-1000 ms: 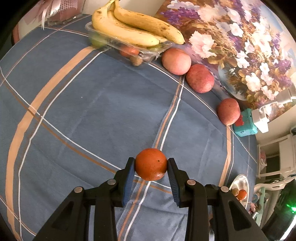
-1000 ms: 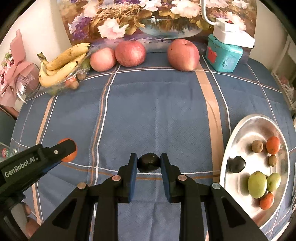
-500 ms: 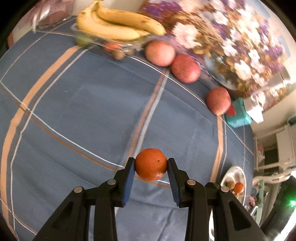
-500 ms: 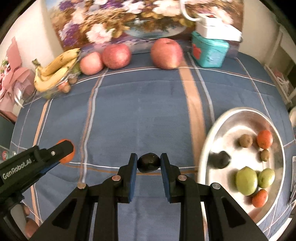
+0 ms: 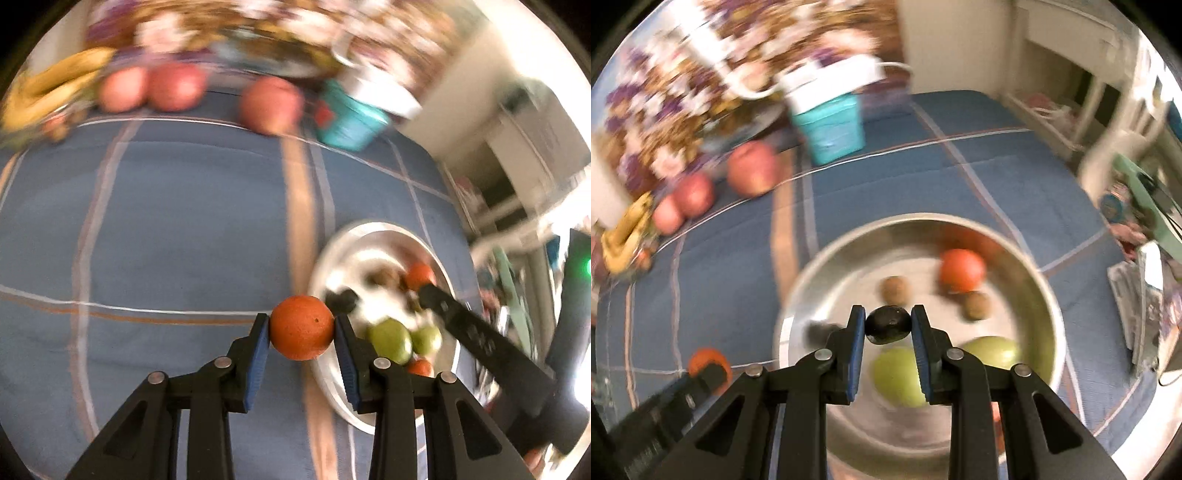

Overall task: Organize fruits
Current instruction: 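Carry the plum and orange to the steel plate and release both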

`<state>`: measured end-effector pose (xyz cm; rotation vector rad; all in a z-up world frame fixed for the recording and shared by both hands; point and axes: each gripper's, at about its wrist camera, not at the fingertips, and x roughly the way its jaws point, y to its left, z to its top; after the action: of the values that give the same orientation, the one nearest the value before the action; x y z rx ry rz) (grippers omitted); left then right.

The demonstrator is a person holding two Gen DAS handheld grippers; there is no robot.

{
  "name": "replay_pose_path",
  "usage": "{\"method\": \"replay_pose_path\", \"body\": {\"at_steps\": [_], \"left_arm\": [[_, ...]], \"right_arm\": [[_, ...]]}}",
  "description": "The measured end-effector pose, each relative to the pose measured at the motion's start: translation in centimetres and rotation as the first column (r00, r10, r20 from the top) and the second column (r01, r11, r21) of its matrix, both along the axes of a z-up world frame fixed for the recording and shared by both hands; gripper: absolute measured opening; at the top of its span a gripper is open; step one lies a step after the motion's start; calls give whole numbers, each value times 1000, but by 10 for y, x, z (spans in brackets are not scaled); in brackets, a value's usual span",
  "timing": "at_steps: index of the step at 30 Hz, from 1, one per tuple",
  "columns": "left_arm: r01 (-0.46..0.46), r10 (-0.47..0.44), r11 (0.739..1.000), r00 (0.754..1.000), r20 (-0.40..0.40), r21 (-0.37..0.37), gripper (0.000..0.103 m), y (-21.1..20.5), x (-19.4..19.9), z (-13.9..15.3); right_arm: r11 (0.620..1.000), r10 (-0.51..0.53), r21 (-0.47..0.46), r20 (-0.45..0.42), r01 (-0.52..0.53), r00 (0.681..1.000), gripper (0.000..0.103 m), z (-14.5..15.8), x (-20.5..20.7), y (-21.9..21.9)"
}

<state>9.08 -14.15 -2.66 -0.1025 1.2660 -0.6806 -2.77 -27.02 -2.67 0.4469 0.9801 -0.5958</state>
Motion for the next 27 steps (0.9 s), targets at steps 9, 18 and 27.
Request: {"method": "replay_pose_path", "body": {"at_steps": [9, 18, 27], "left_arm": [[72, -72, 997, 997, 3, -19, 62, -22, -12, 3], [-90, 93, 992, 995, -40, 84, 80, 11, 10, -16], [-300, 274, 917, 953, 132, 262, 103, 70, 23, -27]], "right_arm": [[994, -99, 44, -26, 100, 995, 38, -10, -19, -35], [995, -94, 34, -21, 95, 995, 40, -8, -17, -26], [994, 94, -51, -52, -97, 994, 40, -7, 7, 23]]}}
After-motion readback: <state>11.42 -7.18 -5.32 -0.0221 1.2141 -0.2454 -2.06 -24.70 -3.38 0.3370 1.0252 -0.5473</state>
